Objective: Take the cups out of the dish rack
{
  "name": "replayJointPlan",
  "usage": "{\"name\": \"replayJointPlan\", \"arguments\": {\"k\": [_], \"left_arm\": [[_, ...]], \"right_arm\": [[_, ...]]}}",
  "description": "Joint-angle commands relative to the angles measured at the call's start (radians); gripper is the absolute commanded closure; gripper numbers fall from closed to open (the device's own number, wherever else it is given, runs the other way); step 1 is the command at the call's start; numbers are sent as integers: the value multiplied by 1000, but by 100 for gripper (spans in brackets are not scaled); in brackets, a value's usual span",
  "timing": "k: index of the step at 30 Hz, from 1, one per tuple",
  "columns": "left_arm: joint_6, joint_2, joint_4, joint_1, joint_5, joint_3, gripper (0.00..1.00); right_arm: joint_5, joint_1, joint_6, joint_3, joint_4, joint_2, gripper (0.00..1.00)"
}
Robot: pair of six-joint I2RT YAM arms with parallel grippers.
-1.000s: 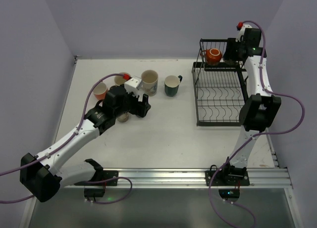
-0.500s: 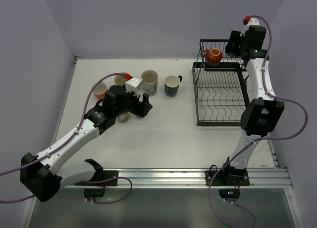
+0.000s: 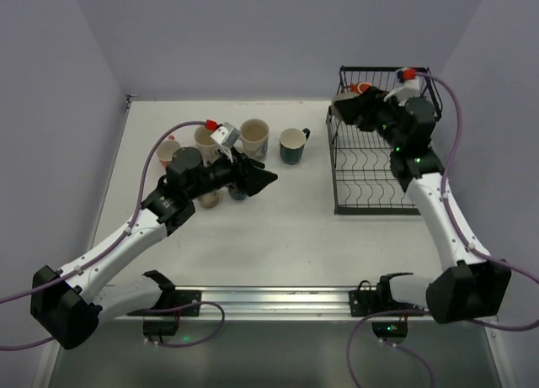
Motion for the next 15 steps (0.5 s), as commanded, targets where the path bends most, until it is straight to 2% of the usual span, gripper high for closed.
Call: {"name": "replayJointPlan", "arguments": {"k": [1, 5, 7, 9, 15], "left_arm": [[-130, -24, 228, -16, 110, -70, 36], [-240, -44, 362, -24, 138, -136, 36], [-260, -65, 395, -28, 127, -164, 36], [-274, -97, 402, -30, 109, -181, 35], [-285, -113, 389, -34, 84, -201, 35]], "right_arm": [[-123, 190, 248, -226, 312, -131, 72], [-108, 367, 459, -435, 607, -218, 72], [-86, 456, 554, -513, 686, -218, 72], [-59, 500, 594, -549, 795, -203, 72], [-78, 568, 697, -580, 916, -116, 72]]}}
